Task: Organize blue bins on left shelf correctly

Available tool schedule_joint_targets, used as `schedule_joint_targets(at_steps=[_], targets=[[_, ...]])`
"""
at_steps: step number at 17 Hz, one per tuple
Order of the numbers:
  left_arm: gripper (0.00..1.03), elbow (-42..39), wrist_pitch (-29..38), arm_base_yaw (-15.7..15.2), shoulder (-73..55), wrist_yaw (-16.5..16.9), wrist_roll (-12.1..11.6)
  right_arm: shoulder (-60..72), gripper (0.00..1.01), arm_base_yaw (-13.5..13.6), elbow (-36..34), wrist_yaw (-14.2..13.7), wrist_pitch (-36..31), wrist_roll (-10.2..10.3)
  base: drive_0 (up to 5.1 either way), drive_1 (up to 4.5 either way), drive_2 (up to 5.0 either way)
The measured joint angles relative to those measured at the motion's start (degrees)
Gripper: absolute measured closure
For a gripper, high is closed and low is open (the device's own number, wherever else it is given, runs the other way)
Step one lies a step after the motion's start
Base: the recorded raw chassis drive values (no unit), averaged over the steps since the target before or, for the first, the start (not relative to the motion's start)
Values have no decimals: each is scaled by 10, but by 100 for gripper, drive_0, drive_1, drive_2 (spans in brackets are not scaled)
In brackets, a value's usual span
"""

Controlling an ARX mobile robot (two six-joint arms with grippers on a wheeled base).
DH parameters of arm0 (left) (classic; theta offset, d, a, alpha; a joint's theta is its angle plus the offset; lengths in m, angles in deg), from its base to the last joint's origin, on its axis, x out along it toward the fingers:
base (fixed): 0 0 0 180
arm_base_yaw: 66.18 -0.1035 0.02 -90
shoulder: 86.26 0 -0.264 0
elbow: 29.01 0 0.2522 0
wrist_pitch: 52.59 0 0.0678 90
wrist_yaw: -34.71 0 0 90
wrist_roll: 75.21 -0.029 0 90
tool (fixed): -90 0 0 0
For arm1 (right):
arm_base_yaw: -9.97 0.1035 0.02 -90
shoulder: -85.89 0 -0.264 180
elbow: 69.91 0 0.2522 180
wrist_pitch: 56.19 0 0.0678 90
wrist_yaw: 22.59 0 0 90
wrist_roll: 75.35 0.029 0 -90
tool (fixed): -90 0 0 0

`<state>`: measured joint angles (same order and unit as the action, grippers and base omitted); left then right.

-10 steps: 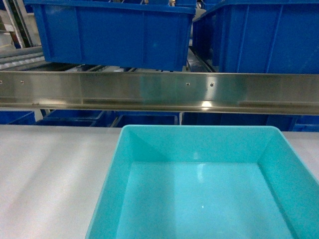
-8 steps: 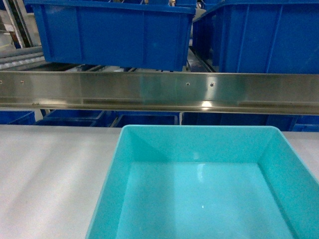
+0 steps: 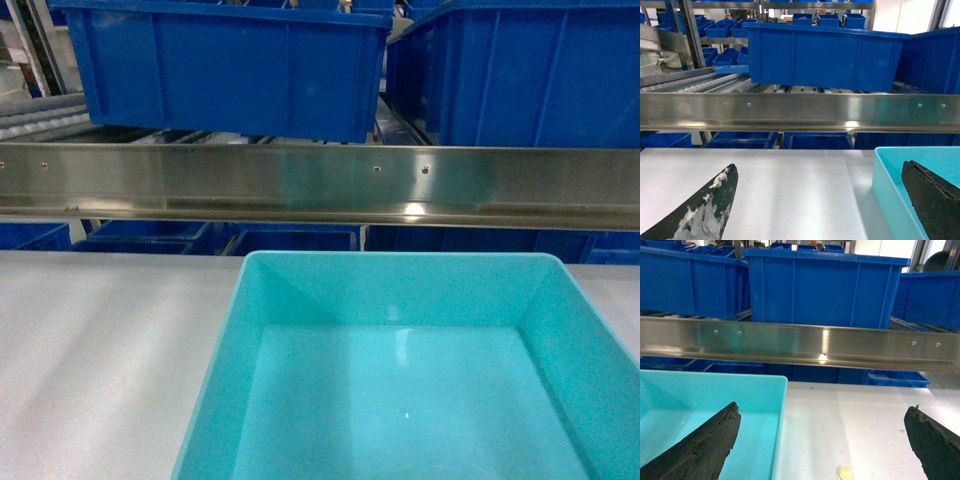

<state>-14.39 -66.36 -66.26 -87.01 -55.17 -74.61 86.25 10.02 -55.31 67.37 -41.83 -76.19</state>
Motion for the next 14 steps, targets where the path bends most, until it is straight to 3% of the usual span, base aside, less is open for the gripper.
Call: schedule_joint_targets(at_steps=[3, 4, 5, 6, 8, 10, 14], targets=[[5, 0, 19, -4, -10, 9, -2, 17, 3, 4, 0, 0, -14, -4, 0, 0, 0], [5, 0, 35, -8, -31, 25, -5, 46, 3, 12, 0, -5, -47, -6, 0, 0, 0], [5, 0, 66, -5, -67, 28, -13, 90, 3, 34, -1, -15, -90, -14, 0, 0, 0], [5, 0, 110, 19, -119, 14, -38, 153, 3, 55, -1, -22, -154, -21, 0, 0, 0], [5, 0, 205, 40, -239, 17, -52, 292, 3, 68, 0, -22, -266, -28, 0, 0, 0], [5, 21, 285, 89, -400, 17, -56, 462, 3, 61, 13, 21, -361, -15, 0, 0, 0], [5, 107, 308, 139, -573, 36, -51, 651, 3, 49, 76, 51, -382, -7, 0, 0, 0]])
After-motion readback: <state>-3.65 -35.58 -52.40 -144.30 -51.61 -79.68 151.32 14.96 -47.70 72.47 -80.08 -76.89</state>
